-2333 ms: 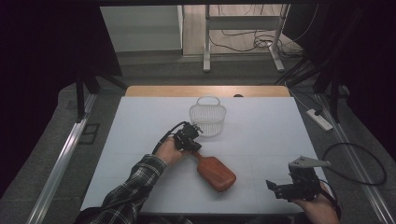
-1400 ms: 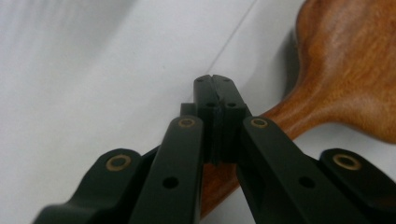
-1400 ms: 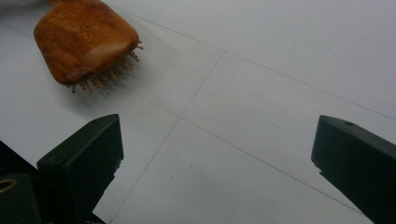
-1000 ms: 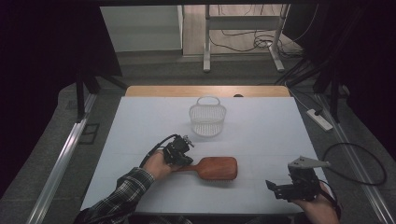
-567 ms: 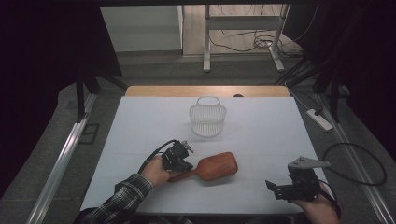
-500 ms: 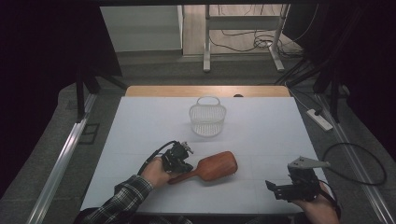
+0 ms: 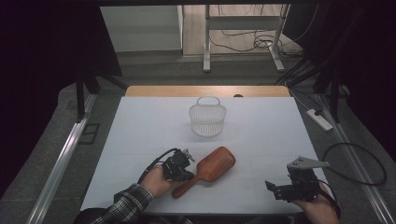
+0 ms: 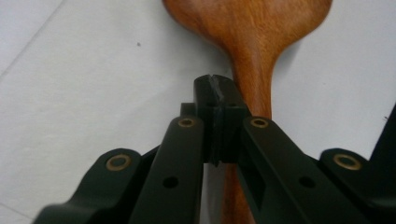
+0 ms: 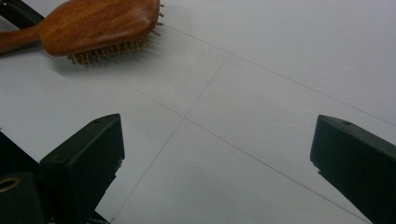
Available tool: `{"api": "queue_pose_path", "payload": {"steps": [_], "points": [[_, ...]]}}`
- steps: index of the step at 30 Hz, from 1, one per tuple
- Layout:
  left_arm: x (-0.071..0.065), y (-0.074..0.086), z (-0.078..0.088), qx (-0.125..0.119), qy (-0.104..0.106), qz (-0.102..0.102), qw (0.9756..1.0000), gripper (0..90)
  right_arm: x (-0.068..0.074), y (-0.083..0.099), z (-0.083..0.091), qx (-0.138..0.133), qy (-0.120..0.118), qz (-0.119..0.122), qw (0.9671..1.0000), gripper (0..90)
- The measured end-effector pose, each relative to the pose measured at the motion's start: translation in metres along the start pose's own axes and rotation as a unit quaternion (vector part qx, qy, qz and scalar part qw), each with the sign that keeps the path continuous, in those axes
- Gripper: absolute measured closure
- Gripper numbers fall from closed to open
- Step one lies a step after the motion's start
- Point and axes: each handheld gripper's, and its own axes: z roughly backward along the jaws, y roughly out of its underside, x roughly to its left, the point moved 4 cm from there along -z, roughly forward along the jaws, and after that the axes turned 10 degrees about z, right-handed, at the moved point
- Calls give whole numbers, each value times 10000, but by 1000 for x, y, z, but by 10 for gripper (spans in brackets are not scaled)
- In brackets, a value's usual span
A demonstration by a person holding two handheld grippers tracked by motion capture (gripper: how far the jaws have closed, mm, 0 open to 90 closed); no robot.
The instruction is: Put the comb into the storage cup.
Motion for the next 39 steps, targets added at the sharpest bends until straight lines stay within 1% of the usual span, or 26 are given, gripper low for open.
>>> {"api": "queue_pose_path", "payload": {"steps": [4, 8, 9, 10, 11, 14, 21, 25, 30, 31, 33, 39], "points": [[3, -1, 3, -50, -45, 20, 10000, 893, 0, 0, 0, -4, -6, -3, 10000, 34], [4, -2, 10, -200, -76, 75, 9997, 893, 0, 0, 0, -5, -6, -11, 10000, 34], [5, -2, 13, -211, -95, 48, 9997, 893, 0, 0, 0, -3, -6, -12, 10000, 34], [4, -2, 15, -280, -106, 88, 9995, 893, 0, 0, 0, -2, -6, -10, 10000, 34], [5, -2, 18, -328, -123, 83, 9994, 893, 0, 0, 0, -2, -4, -8, 10000, 34], [6, -1, 23, -430, -134, 127, 9989, 890, 0, 0, 0, 2, -6, -8, 10000, 34], [5, 2, 30, -491, -210, 156, 9985, 816, 0, 0, 0, 9, -2, -11, 10000, 34], [4, 3, 34, -486, -266, 133, 9984, 763, 0, 0, 0, 10, 1, -12, 10000, 34], [4, 4, 40, -472, -368, 123, 9981, 636, 0, 0, -1, 16, 4, -12, 10000, 34], [4, 5, 41, -430, -400, 80, 9982, 578, 0, 0, -1, 19, 5, -10, 10000, 34], [3, 4, 43, -499, -406, 121, 9979, 521, 0, 0, -1, 21, 5, -11, 10000, 34], [3, 5, 48, -548, -398, 196, 9975, 290, 0, 0, -1, 27, 10, -11, 10000, 34]]}}
